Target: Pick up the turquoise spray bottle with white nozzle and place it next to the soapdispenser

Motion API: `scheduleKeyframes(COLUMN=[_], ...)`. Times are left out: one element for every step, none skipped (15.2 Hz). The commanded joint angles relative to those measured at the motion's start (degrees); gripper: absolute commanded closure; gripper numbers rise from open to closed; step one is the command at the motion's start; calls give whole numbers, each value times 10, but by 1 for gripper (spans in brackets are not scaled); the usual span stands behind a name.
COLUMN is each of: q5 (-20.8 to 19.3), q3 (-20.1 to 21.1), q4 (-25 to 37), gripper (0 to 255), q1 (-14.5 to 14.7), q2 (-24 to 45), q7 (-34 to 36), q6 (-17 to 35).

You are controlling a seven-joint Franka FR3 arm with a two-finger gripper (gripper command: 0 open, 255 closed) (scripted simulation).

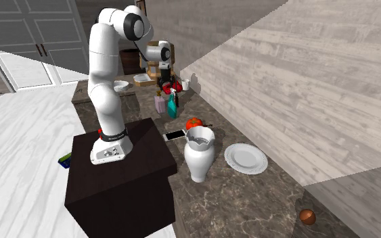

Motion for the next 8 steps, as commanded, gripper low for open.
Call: scheduleKeyframes(q5=[11,18,23,23,23,23,23,23], q3=[5,7,9,9,9,9,9,9], q4=[14,24,33,33,33,33,33,33], gripper=[0,0,0,0,0,0,0,0], q1=[-2,-3,-4,-4,-4,-4,-4,-4], q2=[-14,-23,-29,-29,-29,-29,-29,-29], q7=[-7,-12,-15,-15,-15,-15,-15,-15], q6=[-26,-43,-57,-57,-57,-57,-57,-57])
